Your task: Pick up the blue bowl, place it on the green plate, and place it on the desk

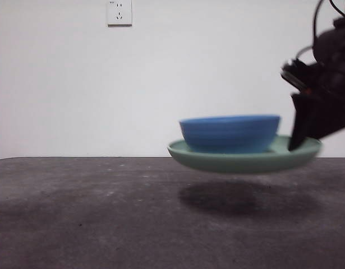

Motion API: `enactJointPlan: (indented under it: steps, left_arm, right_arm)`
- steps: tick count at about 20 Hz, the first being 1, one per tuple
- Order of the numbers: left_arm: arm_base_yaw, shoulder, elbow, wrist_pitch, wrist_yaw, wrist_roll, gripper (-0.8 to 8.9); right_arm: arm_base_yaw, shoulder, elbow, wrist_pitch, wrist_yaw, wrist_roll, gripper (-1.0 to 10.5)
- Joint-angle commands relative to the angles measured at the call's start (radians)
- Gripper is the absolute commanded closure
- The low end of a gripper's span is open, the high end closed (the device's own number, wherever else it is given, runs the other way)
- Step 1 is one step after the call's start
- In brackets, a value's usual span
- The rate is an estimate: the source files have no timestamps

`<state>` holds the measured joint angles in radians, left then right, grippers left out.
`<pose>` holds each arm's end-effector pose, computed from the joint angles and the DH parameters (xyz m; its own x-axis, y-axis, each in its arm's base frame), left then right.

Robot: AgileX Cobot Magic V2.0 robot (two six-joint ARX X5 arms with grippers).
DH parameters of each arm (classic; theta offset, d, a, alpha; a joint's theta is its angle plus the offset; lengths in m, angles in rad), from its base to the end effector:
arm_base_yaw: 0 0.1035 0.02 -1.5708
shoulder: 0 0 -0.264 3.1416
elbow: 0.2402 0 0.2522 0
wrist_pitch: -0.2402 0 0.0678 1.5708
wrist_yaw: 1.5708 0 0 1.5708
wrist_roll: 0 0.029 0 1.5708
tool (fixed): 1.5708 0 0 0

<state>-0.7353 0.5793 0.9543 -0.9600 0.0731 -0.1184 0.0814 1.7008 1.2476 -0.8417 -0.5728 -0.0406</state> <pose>0.0621 -0.0590 0.3402 0.5677 -0.6119 -0.5507 0.6608 0.7377 -0.1385 0.3235 0.0422 0.2233 0.1841 0.5588 -0.8086 -0.2542 0.8217 0.5100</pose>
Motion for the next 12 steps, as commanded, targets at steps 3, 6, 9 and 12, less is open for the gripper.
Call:
enactJointPlan:
  steps: [3, 6, 9, 12]
  left_arm:
    - [-0.008, 0.002, 0.010, 0.012, -0.006, -0.003, 1.88]
    - [-0.008, 0.002, 0.010, 0.013, -0.006, -0.002, 1.88]
    - [-0.008, 0.002, 0.010, 0.016, -0.006, 0.006, 1.88]
    - [-0.008, 0.002, 0.010, 0.014, -0.006, 0.005, 1.88]
  right_arm:
    - [0.085, 0.018, 0.056, 0.037, -0.014, 0.122, 9.4]
    - [0.183, 0.031, 0.056, 0.107, 0.033, 0.190, 9.4]
    - [0.269, 0.068, 0.056, 0.173, 0.058, 0.246, 9.4]
    - [0.322, 0.134, 0.056, 0.236, 0.058, 0.270, 9.4]
